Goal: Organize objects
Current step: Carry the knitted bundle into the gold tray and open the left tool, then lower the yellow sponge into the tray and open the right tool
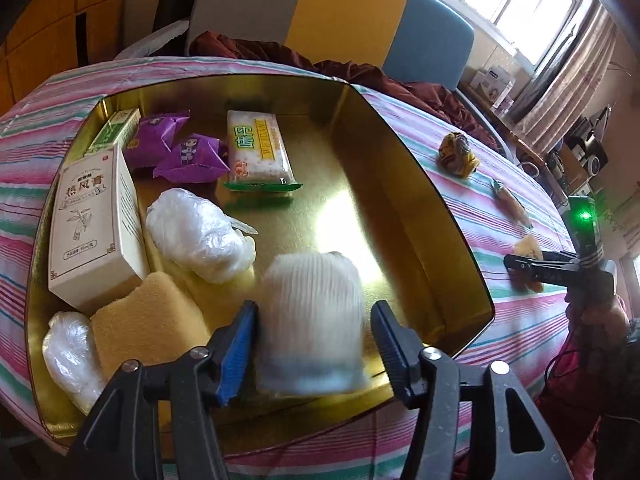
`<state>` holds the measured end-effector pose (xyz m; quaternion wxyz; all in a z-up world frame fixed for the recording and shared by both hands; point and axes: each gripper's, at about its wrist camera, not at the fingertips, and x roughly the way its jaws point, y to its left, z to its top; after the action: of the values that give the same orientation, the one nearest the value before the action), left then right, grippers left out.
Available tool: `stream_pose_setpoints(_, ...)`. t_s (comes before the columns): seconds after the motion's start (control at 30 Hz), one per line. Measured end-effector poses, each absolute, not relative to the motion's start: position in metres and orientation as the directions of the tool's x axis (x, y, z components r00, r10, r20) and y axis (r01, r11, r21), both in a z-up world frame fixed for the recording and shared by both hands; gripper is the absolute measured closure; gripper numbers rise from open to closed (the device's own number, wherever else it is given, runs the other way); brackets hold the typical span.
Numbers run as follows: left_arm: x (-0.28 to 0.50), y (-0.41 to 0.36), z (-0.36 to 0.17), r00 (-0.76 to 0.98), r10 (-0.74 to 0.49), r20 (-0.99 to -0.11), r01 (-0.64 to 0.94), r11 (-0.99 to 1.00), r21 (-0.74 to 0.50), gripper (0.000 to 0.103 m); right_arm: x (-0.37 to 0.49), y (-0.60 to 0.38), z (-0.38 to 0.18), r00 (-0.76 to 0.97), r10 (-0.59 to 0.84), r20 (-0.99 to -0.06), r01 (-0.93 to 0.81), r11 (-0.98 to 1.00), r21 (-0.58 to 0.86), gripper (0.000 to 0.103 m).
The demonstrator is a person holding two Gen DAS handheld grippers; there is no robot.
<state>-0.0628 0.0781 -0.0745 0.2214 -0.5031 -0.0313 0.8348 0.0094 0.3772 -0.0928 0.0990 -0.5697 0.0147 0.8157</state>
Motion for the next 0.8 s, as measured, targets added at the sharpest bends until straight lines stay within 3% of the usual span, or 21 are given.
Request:
stream_pose_setpoints(0.27,-0.052,0.062,-0.049,-0.496,0.347,-0.796,-0.307,-0.927,-0.213,0.044,0.007,0.378,-0.093,-0.334,0.153,-0.93,-0.175,-0.98,-0.099,0.029)
stream_pose_setpoints(0.57,-0.04,0.037,-0.039,-0.544,0.346,-0.764,-0.269,-0.935,-0.231,0.044,0.004,0.382,-0.094,-0.334,0.141,-0.932,-0.191,-0.978,-0.08,0.039)
stream_pose_setpoints(0.8,-0.034,0.022,-0.033,-0.579,0.352,-0.735,-0.254,-0.935,-0.248,0.044,-0.005,0.351,-0.036,-0.496,-0.02,-0.868,-0.184,-0.975,0.128,0.04)
